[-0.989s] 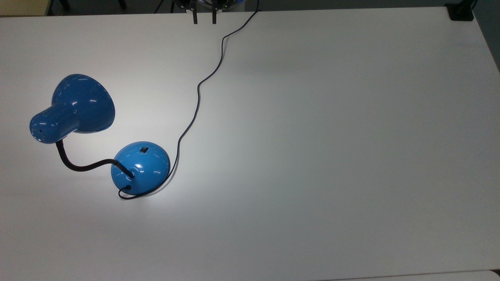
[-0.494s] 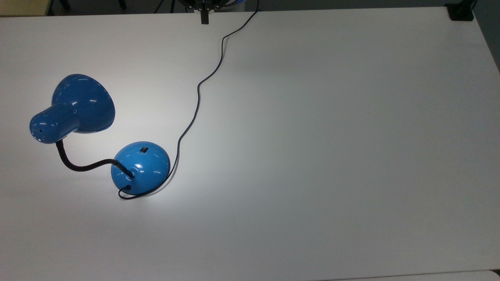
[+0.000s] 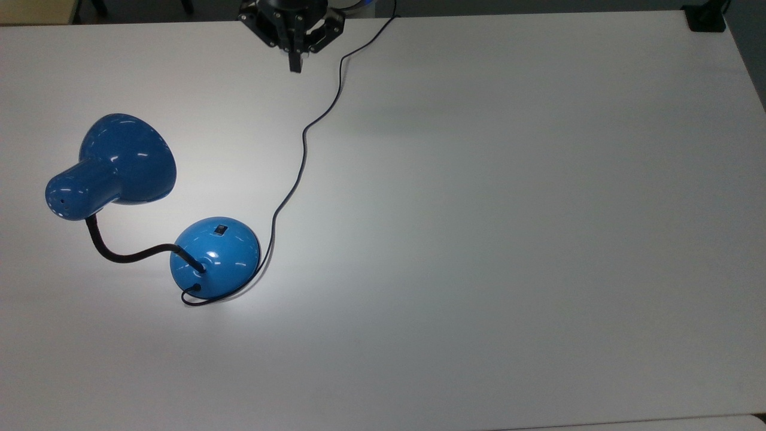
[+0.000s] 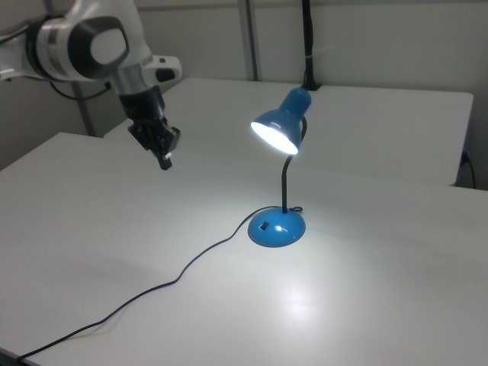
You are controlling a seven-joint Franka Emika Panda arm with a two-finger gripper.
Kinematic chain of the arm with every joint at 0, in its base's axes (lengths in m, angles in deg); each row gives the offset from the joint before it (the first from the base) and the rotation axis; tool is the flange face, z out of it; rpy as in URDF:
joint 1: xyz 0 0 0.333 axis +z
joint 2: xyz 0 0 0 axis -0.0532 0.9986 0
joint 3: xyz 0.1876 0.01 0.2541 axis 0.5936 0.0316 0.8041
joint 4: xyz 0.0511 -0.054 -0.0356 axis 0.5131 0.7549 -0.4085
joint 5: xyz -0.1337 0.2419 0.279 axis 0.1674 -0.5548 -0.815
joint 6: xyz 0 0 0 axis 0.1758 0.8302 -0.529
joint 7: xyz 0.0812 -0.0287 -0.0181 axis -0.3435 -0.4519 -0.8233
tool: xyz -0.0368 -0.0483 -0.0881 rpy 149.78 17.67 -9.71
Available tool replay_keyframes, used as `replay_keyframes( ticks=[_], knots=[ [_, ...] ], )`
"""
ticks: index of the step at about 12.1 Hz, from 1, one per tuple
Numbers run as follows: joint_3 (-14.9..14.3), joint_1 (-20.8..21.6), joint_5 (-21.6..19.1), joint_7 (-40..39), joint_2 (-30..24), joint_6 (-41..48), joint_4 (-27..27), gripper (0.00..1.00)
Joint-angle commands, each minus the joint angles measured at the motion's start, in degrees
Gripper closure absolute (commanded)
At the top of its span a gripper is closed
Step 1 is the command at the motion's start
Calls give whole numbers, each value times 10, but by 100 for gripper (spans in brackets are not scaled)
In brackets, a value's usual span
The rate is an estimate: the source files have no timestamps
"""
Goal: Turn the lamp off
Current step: 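Move the gripper toward the blue lamp base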
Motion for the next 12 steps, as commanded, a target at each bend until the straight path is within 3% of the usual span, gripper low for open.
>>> replay_keyframes(
  ticks=[1, 8, 12],
  knots=[
    [-2, -33, -10, 91, -3, -150, 96, 100],
    [-3, -89, -5, 150, 131, -335, 109, 100],
    [-3, -102, -4, 150, 174, -427, 108, 100]
  ],
)
